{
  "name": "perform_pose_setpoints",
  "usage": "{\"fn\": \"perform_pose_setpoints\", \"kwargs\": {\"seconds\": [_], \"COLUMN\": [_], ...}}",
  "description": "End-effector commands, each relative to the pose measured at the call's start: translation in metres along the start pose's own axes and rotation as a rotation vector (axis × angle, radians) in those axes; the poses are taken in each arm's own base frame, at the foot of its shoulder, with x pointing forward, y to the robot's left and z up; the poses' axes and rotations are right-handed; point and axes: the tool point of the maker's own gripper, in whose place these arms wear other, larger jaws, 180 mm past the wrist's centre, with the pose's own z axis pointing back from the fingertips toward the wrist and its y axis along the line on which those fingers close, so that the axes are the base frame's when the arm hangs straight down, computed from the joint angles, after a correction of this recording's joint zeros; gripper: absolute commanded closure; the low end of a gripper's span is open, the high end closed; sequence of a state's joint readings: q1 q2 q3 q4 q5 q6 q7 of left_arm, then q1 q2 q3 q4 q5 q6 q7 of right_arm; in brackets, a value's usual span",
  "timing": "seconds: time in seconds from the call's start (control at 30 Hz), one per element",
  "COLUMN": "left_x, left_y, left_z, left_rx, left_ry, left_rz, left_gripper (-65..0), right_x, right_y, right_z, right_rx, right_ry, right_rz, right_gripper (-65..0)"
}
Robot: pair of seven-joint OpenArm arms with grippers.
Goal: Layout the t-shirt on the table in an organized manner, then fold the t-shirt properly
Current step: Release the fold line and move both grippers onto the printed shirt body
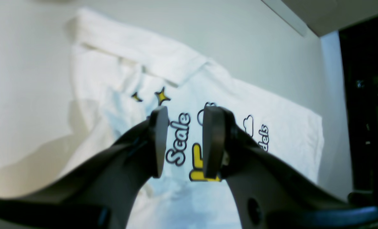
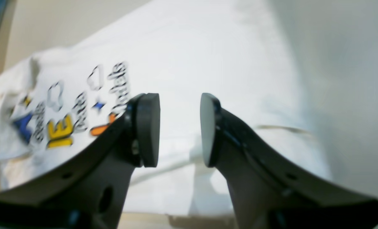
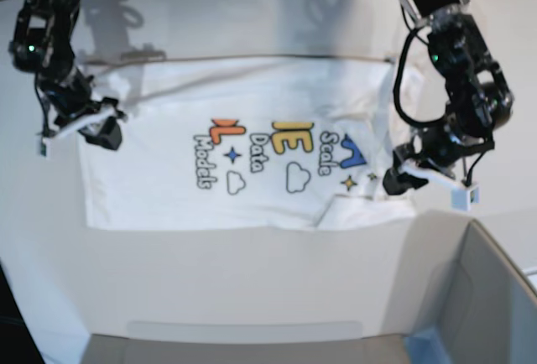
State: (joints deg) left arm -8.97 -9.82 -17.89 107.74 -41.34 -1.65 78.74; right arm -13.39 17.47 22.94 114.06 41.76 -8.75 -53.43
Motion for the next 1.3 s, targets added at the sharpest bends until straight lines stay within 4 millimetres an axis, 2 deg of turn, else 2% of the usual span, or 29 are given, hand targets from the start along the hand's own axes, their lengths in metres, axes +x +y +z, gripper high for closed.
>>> {"fn": "perform_pose_setpoints", "kwargs": {"seconds": [0.0,0.13,0.23,0.3,0.4,0.47,0.57,0.67,0.87,0.9,1.03,1.13,1.27], "left_x": [0.01,0.007,-0.008,-0.019,-0.029,-0.026,-0.01,-0.004,0.016,0.021,0.034,0.033,0.028], "left_y": [-0.007,-0.015,-0.022,-0.017,-0.009,-0.006,-0.007,-0.005,-0.003,-0.003,-0.002,-0.004,0.005], "left_z": [-0.006,-0.041,-0.061,-0.071,-0.083,-0.085,-0.088,-0.094,-0.111,-0.114,-0.12,-0.126,-0.128], "left_rx": [0.005,0.101,0.181,0.24,0.316,0.368,0.444,0.491,0.525,0.534,0.562,0.565,0.598], "left_ry": [-0.012,-0.016,-0.019,-0.016,-0.021,-0.052,-0.11,-0.12,-0.113,-0.107,-0.096,-0.08,-0.001], "left_rz": [-0.039,-0.232,-0.513,-0.71,-0.903,-1.006,-1.136,-1.225,-1.286,-1.308,-1.388,-1.435,-1.484], "left_gripper": [-20.4,-20.4,-20.4,-20.4,-20.4,-20.4,-20.4,-20.4,-20.4,-20.4,-20.4,-20.4,-20.4], "right_x": [0.018,0.016,0.007,0.001,-0.005,-0.005,-0.003,-0.003,-0.005,-0.001,-0.007,-0.01,-0.011], "right_y": [0.008,0.022,0.031,0.037,0.04,0.04,0.04,0.041,0.05,0.054,0.075,0.093,0.115], "right_z": [0.0,-0.013,-0.019,-0.022,-0.023,-0.023,-0.023,-0.024,-0.027,-0.028,-0.042,-0.057,-0.074], "right_rx": [0.007,-0.016,-0.028,-0.024,-0.016,-0.016,-0.015,-0.013,0.007,0.016,0.068,0.11,0.154], "right_ry": [-0.054,-0.047,-0.038,-0.028,-0.015,-0.014,-0.018,-0.019,-0.024,-0.035,-0.011,0.009,0.025], "right_rz": [0.05,0.161,0.188,0.196,0.191,0.191,0.192,0.191,0.157,0.154,0.143,0.12,0.08], "right_gripper": [-21.7,-21.7,-21.6,-21.6,-21.6,-21.6,-21.6,-21.6,-21.6,-21.6,-21.6,-21.6,-21.6]}}
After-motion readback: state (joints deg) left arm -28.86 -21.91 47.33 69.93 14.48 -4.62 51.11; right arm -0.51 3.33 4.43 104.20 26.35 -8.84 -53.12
